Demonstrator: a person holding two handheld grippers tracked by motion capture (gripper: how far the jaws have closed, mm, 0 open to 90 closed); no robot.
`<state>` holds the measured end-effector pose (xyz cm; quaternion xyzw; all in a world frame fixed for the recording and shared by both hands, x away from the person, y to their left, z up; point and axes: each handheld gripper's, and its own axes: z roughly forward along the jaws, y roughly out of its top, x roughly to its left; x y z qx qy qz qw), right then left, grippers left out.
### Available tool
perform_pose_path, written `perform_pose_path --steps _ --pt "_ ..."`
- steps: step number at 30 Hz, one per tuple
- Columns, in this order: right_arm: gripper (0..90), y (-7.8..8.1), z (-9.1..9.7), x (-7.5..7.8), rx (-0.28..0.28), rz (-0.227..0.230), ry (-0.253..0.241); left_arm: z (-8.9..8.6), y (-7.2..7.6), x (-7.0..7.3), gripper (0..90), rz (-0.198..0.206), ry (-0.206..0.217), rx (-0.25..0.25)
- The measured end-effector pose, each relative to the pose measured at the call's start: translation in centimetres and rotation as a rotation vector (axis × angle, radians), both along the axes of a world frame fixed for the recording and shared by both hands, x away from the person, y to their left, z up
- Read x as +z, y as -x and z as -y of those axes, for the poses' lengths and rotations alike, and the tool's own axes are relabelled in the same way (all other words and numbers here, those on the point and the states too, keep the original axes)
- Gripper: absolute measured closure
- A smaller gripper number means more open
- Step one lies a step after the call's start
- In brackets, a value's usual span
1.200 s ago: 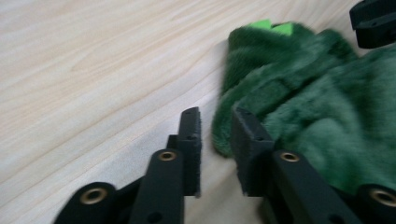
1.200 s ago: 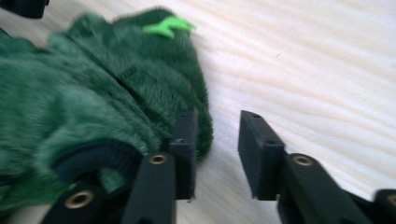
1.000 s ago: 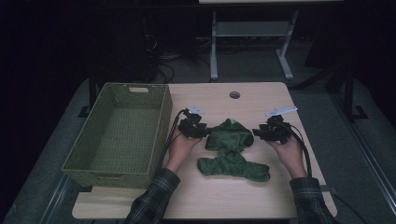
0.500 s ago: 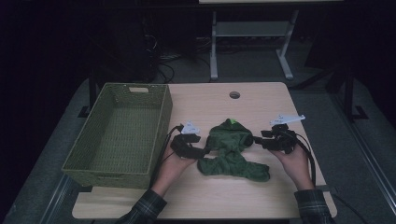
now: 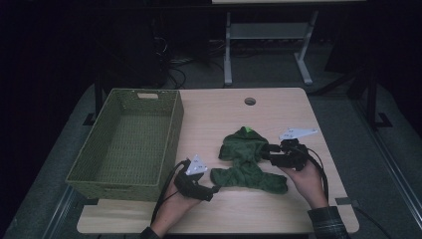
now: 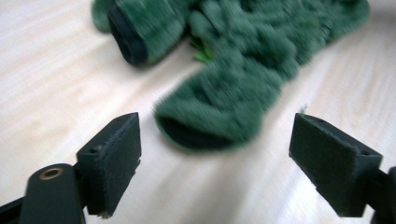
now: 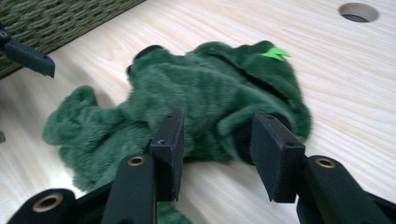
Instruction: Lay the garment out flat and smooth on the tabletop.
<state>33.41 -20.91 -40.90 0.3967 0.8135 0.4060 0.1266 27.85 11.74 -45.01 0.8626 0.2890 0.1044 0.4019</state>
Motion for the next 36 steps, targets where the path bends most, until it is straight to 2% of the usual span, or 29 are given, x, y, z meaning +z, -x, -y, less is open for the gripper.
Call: perform_pose_path --steps 7,11,14,16,19,27,36 --pt "57.3 1.1 -2.3 0.0 0.064 -0.006 -0.017 -0.4 2.2 -1.0 13.6 0.01 -0.029 -0.016" --pt "60.1 1.5 -3.8 0.0 0.11 0.0 -0.025 -1.0 2.9 -1.4 13.6 0.023 -0.036 -0.009" --pt "61.9 1.9 -5.0 0.0 0.142 0.002 -0.029 -1.1 3.2 -1.8 13.6 0.011 -0.049 -0.017" --pt "63.3 2.1 -5.7 0.0 0.164 0.006 -0.029 -1.0 3.4 -2.0 13.5 0.019 -0.067 -0.025" --pt "65.3 2.6 -7.0 -0.1 0.197 -0.004 -0.033 -0.9 3.4 -2.4 13.3 0.021 -0.087 -0.022" --pt "68.6 3.4 -10.6 -0.8 0.281 -0.008 -0.022 -1.1 3.2 -2.7 12.7 0.018 -0.074 -0.03" --pt "70.6 3.7 -14.1 -2.4 0.346 -0.022 0.028 -1.1 3.1 -2.7 12.8 0.018 -0.08 -0.037"
